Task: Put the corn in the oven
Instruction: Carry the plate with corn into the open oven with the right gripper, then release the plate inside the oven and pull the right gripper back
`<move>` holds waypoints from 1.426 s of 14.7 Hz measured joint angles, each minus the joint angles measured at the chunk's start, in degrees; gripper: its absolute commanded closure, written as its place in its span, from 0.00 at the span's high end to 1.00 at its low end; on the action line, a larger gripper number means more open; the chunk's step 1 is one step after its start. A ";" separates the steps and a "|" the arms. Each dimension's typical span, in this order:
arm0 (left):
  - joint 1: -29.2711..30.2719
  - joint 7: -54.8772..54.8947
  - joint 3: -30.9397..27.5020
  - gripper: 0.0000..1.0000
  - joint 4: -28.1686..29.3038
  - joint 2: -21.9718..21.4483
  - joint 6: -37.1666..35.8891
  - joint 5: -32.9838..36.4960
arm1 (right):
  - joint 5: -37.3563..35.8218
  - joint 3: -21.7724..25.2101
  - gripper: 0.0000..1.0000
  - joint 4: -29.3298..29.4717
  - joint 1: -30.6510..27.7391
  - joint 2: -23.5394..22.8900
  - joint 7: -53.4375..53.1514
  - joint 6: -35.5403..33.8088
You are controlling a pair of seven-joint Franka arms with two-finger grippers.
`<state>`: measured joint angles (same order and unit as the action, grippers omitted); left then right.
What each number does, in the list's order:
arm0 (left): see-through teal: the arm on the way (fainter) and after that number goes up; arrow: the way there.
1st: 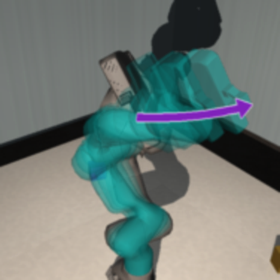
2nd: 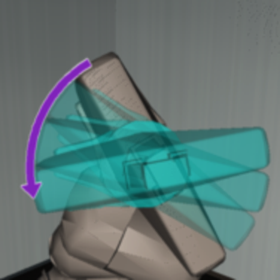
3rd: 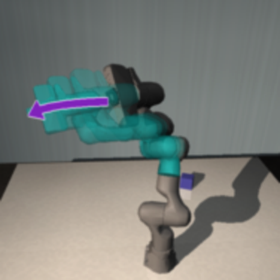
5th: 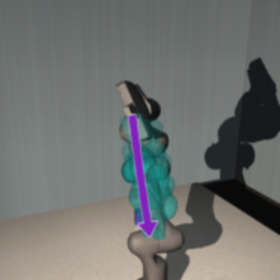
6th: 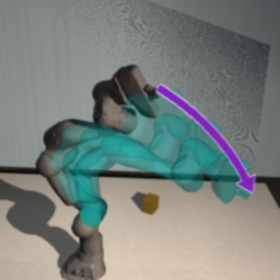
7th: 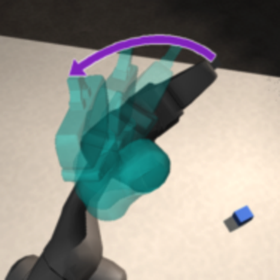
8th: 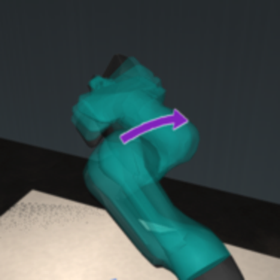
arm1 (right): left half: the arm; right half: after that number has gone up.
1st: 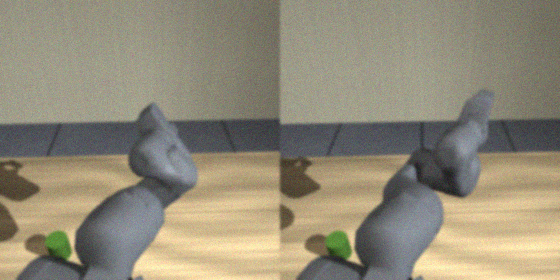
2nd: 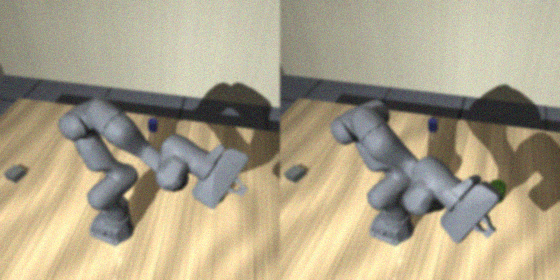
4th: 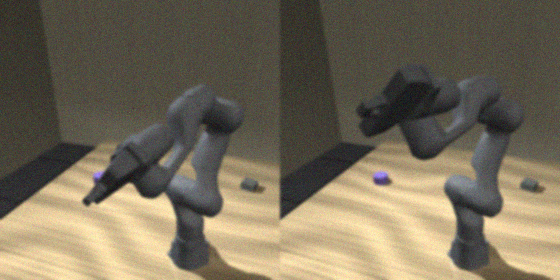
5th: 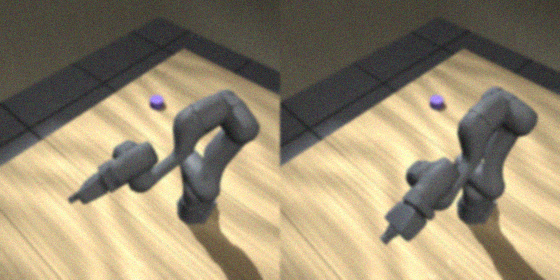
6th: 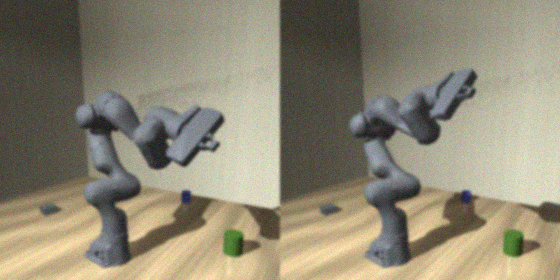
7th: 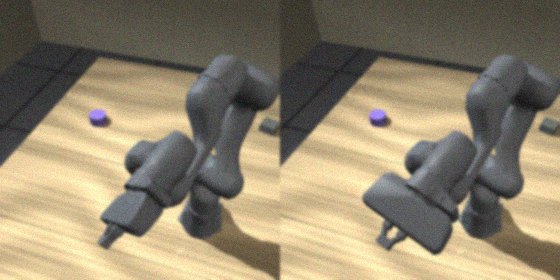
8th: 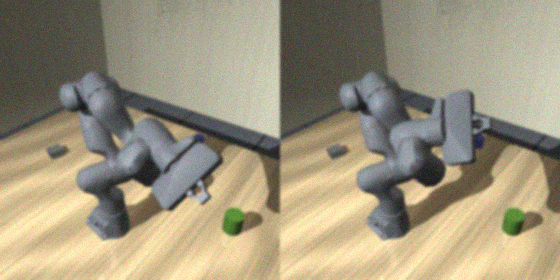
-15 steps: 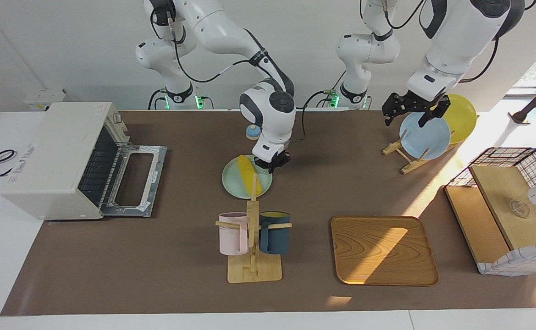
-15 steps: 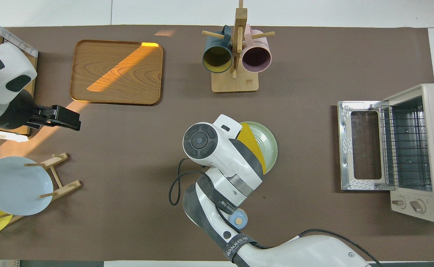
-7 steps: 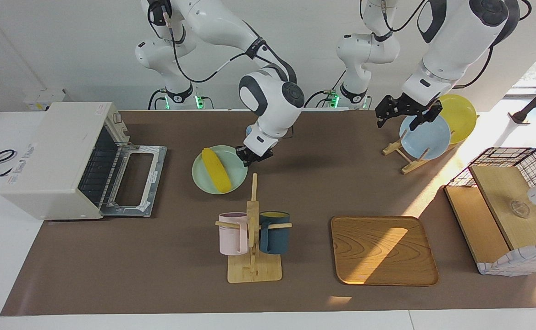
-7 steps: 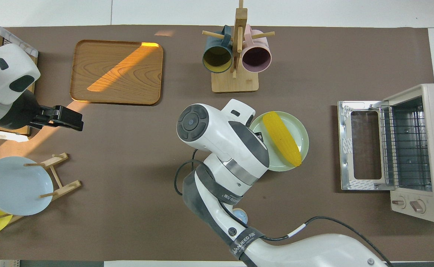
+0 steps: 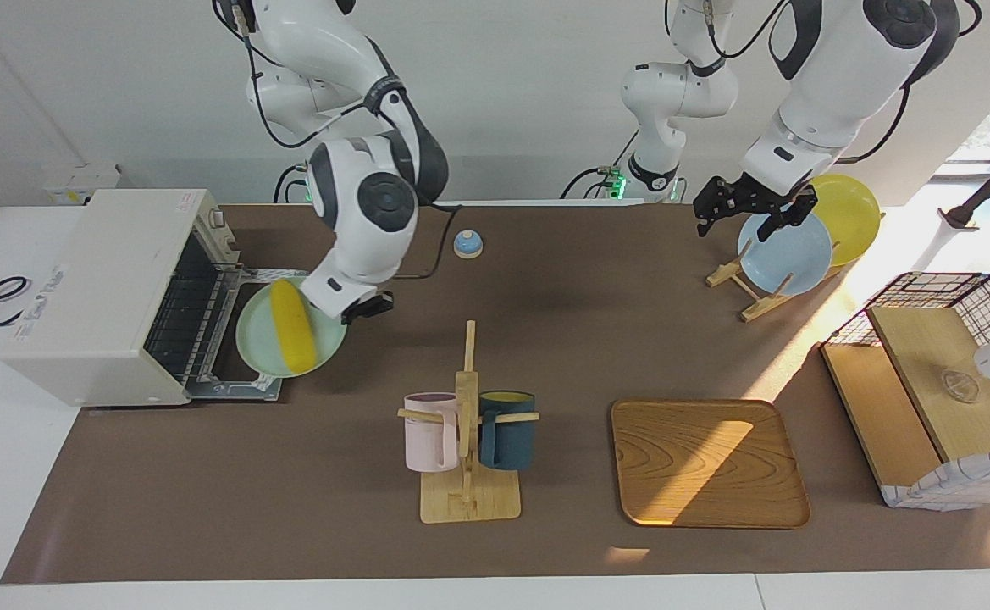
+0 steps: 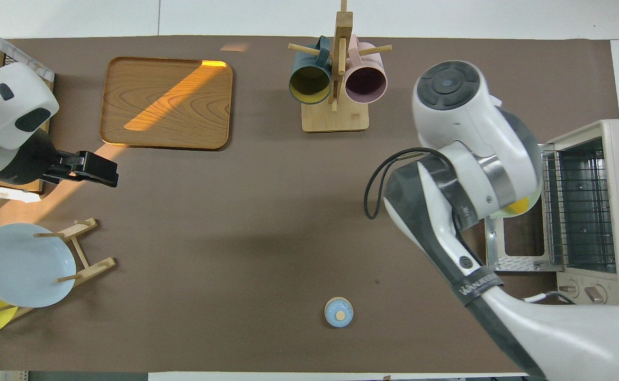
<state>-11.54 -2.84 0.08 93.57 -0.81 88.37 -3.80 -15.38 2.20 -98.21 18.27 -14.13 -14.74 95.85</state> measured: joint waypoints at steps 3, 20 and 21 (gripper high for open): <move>0.02 0.01 0.07 1.00 0.00 0.00 0.03 0.03 | 0.01 -0.02 0.00 -6.90 -5.65 5.34 4.68 -0.03; 0.48 0.01 -0.28 1.00 -0.04 -0.25 0.04 0.06 | 0.89 -0.19 0.36 -22.79 -18.79 11.79 14.94 12.99; 0.49 0.01 -0.28 1.00 -0.04 -0.25 0.04 0.06 | 0.99 -0.19 0.43 -22.97 -18.79 11.88 14.94 13.30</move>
<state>-11.05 -2.83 -0.20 93.53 -1.06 88.41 -3.74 -14.39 2.01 -121.18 -0.52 -2.25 0.20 109.16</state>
